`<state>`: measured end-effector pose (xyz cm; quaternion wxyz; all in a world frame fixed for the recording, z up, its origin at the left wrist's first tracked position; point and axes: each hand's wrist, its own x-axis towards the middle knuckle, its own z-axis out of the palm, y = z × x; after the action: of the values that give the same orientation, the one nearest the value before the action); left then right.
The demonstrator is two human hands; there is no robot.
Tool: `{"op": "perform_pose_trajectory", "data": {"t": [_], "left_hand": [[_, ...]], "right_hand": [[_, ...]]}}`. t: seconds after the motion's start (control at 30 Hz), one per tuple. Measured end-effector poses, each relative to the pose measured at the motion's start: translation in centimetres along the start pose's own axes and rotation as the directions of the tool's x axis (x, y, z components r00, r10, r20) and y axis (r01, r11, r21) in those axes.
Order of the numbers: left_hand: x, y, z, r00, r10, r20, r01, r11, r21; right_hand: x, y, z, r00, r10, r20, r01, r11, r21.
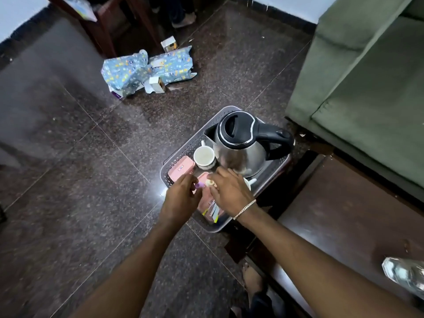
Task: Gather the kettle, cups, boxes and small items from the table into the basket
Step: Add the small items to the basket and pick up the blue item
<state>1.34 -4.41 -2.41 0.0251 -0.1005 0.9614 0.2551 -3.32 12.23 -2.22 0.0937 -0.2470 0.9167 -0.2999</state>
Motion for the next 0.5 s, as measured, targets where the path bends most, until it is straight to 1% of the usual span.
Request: {"op": "perform_pose_trajectory", "data": {"t": [0.13, 0.3, 0.4, 0.5], "left_hand": [[1.2, -1.3, 0.3, 1.000, 0.007, 0.007, -0.007, 1.000, 0.011], [1.7, -2.1, 0.4, 0.998, 0.047, 0.033, -0.047, 0.999, -0.010], [1.4, -2.2, 0.3, 0.997, 0.071, 0.028, -0.071, 0.997, -0.030], [0.6, -1.8, 0.1, 0.996, 0.085, 0.015, -0.084, 0.996, -0.039]], "right_hand": [[1.8, -0.5, 1.7, 0.995, -0.009, 0.097, 0.019, 0.995, -0.100], [2.6, -0.5, 2.4, 0.990, 0.031, 0.137, -0.018, 0.995, -0.100], [2.5, -0.5, 2.4, 0.992, 0.019, 0.127, -0.008, 0.996, -0.083], [1.5, -0.5, 1.8, 0.999, 0.015, 0.051, -0.014, 1.000, -0.020]]}}
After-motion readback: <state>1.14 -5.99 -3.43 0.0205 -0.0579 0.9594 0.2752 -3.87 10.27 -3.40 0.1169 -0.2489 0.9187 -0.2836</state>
